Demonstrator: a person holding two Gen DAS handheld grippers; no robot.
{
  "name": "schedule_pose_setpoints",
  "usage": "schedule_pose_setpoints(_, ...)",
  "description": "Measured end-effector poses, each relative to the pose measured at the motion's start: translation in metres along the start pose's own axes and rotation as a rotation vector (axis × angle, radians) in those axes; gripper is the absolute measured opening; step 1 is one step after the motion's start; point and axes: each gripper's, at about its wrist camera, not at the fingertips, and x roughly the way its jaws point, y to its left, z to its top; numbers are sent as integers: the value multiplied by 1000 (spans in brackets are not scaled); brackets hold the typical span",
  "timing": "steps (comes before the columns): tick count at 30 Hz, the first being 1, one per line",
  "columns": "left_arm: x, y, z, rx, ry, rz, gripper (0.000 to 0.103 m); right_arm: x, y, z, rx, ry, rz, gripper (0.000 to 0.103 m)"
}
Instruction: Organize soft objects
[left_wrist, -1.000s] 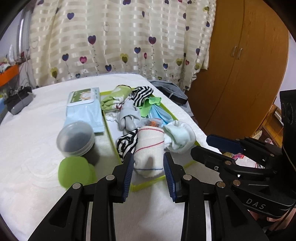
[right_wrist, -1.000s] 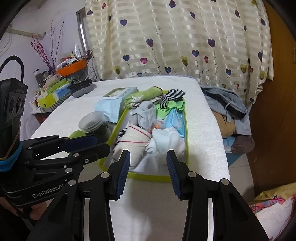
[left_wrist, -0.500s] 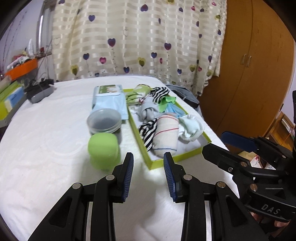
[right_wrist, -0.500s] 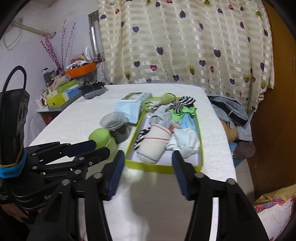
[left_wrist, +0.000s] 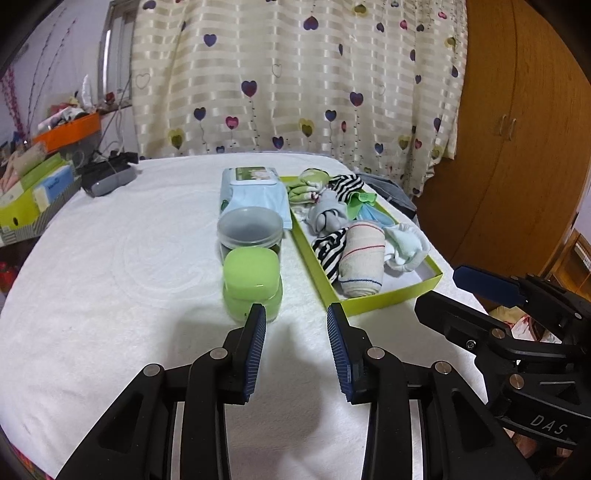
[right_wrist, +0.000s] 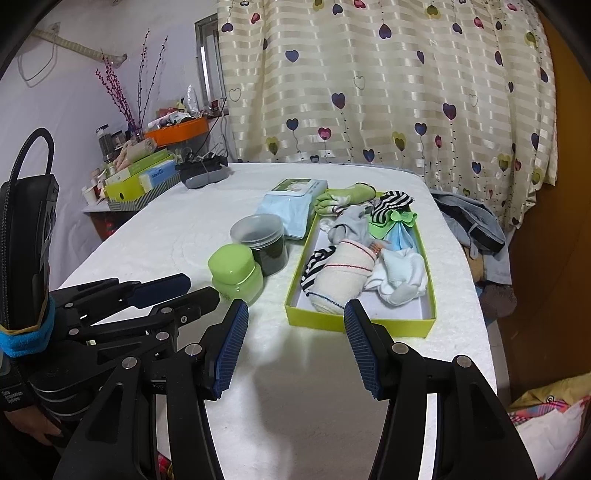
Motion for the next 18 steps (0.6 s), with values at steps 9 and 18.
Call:
schedule_pose_setpoints(9,-3,1,-4,3,-7,15,33,0,0,-5,9,6,-7,55)
schedule_pose_setpoints(18,14,-1,-13,2,35,25,33,14,-10,-11,27,42,-7,55)
